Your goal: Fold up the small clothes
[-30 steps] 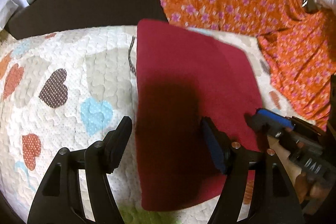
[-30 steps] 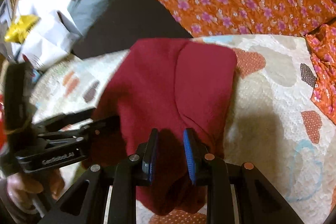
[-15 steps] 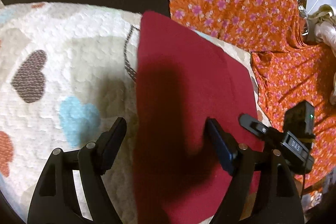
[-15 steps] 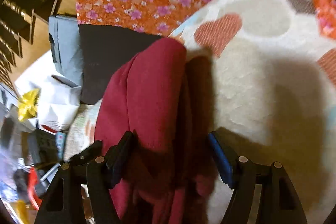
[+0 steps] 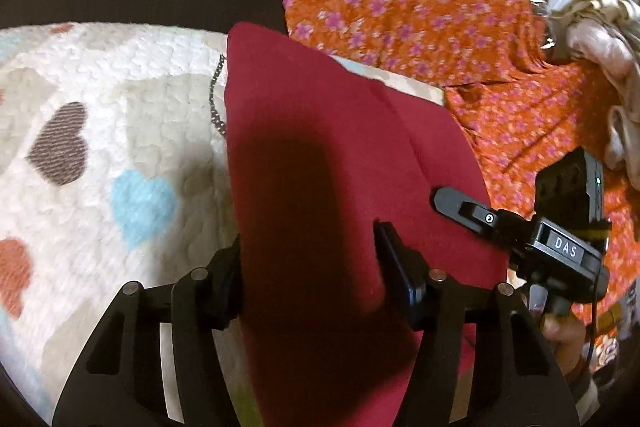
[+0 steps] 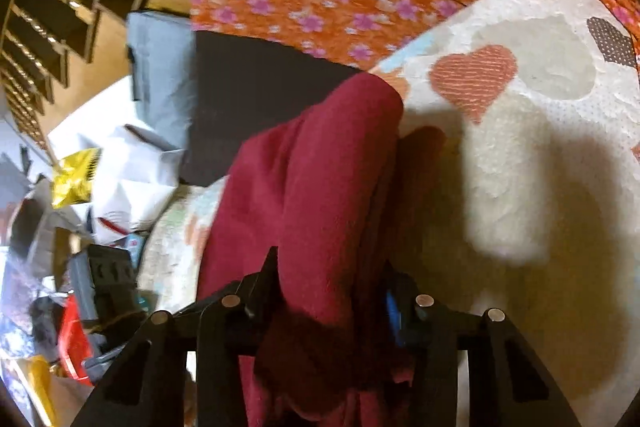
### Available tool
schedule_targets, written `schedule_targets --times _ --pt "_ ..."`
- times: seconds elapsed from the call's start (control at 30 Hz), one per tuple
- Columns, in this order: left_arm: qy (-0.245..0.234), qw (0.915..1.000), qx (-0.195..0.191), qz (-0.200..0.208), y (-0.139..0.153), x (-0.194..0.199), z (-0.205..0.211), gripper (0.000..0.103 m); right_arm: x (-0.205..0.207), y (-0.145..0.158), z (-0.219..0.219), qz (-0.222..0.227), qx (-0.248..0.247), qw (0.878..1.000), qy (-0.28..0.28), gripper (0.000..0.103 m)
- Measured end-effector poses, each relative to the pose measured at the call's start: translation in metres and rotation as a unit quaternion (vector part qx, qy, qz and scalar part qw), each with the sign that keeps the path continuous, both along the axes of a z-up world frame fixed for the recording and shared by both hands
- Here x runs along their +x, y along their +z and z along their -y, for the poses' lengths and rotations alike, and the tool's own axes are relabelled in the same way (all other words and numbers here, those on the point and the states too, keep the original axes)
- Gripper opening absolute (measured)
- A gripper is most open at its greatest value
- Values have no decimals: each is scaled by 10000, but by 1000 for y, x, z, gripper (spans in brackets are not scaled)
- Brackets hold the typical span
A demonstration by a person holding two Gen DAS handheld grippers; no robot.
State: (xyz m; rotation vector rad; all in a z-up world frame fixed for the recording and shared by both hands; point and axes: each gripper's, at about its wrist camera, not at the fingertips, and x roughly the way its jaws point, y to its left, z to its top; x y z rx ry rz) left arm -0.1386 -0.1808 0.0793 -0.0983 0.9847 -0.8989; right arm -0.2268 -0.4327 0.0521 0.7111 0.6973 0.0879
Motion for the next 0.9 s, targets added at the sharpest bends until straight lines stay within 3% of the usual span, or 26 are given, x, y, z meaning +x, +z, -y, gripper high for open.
schedule_targets --times 0.13,0.23,0.3,0.37,0.47,0.57,0.7,0.83,0.9 --pt "-33 9998 202 73 10 -42 -38 60 -30 10 -34 -99 -37 9995 296 42" --pt "82 9989 448 -96 -8 -67 -60 60 -49 1 -59 -239 -44 9986 477 42" --pt "99 9970 747 -144 -24 -77 -65 60 -51 -15 -73 -569 -211 9963 601 45" --pt "250 9968 755 73 -25 -86 -72 60 -51 -25 -77 -940 -518 9928 536 48" --pt "397 9949 873 299 -10 -95 -76 60 -66 1 -77 -678 -1020 9922 232 48" --pt "560 9908 946 783 9 -104 -76 60 -77 39 -84 -228 -1520 9881 97 48" --pt "571 9867 1191 944 8 -102 -66 60 -62 51 -116 -176 -2090 9760 588 41" --pt "623 9839 1459 822 -12 -91 -54 61 -31 26 -125 -592 -2397 9663 723 33" --pt "630 9858 1370 745 -16 -89 -52 62 -17 5 -119 -971 -2767 9539 644 29"
